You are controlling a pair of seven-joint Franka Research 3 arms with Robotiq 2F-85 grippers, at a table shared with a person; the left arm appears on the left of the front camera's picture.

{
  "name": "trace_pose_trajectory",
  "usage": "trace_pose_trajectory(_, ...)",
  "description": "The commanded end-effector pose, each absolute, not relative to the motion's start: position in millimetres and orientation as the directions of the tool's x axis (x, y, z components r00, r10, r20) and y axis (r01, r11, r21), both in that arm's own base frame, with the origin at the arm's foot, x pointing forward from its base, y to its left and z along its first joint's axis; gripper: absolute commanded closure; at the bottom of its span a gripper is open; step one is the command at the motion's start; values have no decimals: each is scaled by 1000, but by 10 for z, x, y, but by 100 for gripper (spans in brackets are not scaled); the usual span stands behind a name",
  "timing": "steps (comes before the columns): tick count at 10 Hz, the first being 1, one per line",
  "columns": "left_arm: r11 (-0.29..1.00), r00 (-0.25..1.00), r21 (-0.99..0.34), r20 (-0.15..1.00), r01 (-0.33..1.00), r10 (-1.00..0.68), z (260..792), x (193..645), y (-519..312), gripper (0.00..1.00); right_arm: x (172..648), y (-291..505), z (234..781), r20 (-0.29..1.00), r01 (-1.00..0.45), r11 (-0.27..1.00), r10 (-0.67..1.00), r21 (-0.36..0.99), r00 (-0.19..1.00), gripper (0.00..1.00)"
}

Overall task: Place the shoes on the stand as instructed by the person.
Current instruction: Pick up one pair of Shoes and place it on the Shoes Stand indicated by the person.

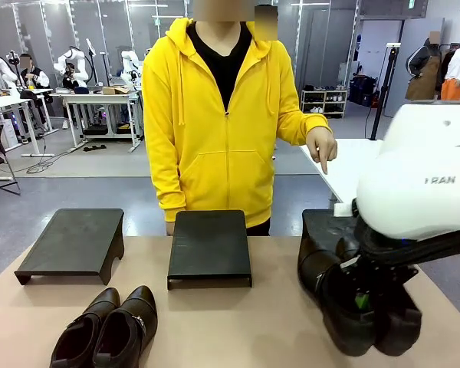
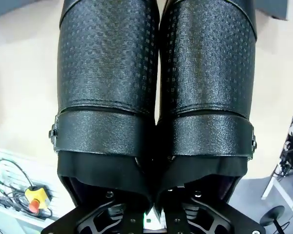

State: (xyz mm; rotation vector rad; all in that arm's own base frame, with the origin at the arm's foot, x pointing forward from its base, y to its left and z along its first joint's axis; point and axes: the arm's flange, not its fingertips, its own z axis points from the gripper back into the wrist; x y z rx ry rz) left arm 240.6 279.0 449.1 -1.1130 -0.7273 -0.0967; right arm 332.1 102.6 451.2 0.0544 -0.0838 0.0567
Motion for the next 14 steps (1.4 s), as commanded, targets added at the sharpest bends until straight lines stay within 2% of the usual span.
trace_pose_trajectory(1, 461, 766, -781, 579, 422, 280, 4493, 2401, 2801, 0, 3513, 848, 4644, 154, -63, 997, 55, 52, 987, 100)
trace_pose_trajectory(6, 461, 766, -781, 579, 422, 280, 4493, 2401, 2801, 0, 4064, 735, 4799, 173, -57, 998, 56, -4, 983, 100)
trace_pose_trajectory(8, 461, 766, -781, 579, 422, 280, 4493, 2401, 2801, 0, 4113, 792, 4807, 204, -37, 999, 28, 40, 978, 100)
trace_pose_trajectory(9, 461, 766, -781, 579, 422, 280, 4493, 2401, 2801, 0, 4020, 755, 4723, 147, -49, 999, 46, 18, 988, 100)
trace_pose_trajectory(13, 461, 766, -781, 579, 422, 280, 4493, 2401, 2801, 0, 4020, 755, 4723, 147, -49, 999, 46, 18, 988, 100)
trace_pose_trajectory(14, 461, 766, -781, 579, 422, 280, 4493, 2401, 2801, 0, 4042, 759, 4643, 126, -48, 999, 45, 18, 991, 92)
